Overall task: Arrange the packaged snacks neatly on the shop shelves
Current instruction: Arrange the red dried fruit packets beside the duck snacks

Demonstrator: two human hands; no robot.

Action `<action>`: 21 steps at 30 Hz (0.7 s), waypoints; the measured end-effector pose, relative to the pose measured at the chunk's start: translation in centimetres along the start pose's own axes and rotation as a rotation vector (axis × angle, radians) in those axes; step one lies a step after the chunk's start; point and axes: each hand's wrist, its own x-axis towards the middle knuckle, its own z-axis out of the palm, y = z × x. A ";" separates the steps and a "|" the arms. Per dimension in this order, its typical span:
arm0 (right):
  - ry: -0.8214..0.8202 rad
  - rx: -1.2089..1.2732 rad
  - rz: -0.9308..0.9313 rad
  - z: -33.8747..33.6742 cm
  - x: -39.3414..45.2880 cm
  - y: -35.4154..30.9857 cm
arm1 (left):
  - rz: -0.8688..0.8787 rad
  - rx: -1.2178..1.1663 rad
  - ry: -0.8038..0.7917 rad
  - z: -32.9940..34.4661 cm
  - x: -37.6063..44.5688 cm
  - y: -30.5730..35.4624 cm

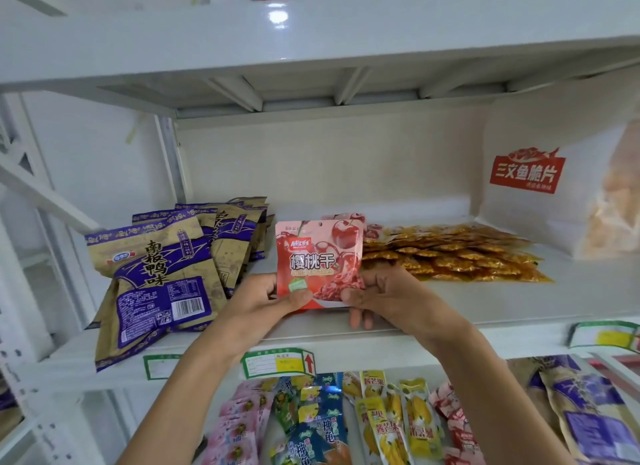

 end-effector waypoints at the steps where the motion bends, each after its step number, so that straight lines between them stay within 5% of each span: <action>1: 0.003 0.005 -0.006 0.0 0.0 0.0 | -0.004 -0.002 -0.003 0.0 0.0 0.0; 21: 0.010 0.017 0.029 0.1 -0.2 -0.8 | -0.072 -0.113 -0.057 -1.0 0.5 -0.6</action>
